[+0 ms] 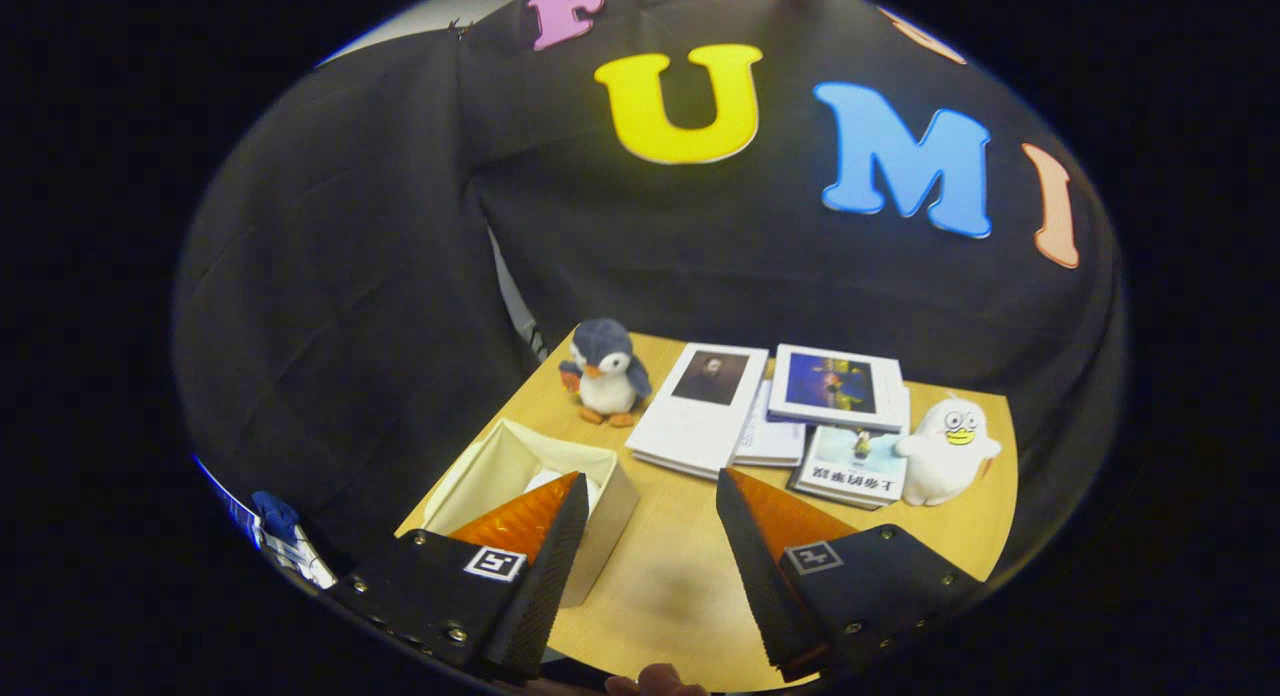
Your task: Open the storage box then place both shoes into the box .Put the left shoe in first, then the right shoe, with the right side of both shoes facing outward in a uniform manner.
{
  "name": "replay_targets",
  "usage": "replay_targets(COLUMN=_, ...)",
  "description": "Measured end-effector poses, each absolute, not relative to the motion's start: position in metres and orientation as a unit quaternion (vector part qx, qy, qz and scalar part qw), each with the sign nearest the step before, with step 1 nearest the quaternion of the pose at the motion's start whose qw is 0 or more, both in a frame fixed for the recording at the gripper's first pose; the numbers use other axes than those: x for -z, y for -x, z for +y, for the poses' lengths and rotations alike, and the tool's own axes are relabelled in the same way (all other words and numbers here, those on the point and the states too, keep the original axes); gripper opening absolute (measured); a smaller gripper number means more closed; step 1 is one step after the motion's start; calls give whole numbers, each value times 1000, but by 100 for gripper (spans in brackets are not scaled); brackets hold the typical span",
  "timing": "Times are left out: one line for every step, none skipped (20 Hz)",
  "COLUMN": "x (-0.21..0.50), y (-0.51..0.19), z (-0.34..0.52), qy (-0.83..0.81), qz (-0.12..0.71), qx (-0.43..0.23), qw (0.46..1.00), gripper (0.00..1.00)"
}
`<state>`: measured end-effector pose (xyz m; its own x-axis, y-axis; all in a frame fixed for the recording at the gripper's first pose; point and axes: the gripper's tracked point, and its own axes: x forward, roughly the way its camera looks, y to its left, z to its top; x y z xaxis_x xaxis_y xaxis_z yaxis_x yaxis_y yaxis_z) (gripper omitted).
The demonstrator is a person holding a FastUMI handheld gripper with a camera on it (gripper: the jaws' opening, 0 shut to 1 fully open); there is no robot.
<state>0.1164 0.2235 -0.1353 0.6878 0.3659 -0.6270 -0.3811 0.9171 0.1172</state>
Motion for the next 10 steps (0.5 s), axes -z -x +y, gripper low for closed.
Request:
replay_targets(x=120, y=-115, z=211, qy=2, qz=312, qx=-191, qw=931, gripper=79)
replay_targets(x=105, y=-113, z=197, qy=-9, qz=288, qx=-180, qw=941, gripper=79)
replay_targets(x=90, y=-110, z=184, qy=-18, qz=264, qx=-169, qw=949, gripper=79)
replay_targets(x=77, y=-107, z=170, qy=-23, qz=237, qx=-157, qw=958, gripper=79)
replay_targets(x=69, y=-105, z=159, qy=-25, qz=215, qx=-146, qw=965, gripper=79)
replay_targets(x=54, y=-100, z=148, qy=-24, qz=186, qx=-136, qw=973, gripper=79)
replay_targets(x=43, y=-99, z=138, qy=-22, qz=163, qx=-125, qw=978, gripper=79)
replay_targets(x=31, y=-94, z=128, qy=-23, qz=140, qx=-115, qw=983, gripper=79)
replay_targets(x=16, y=-87, z=119, qy=-26, qz=113, qx=-107, qw=987, gripper=79)
replay_targets(x=7, y=-82, z=112, qy=-27, qz=93, qx=-97, qw=991, gripper=79)
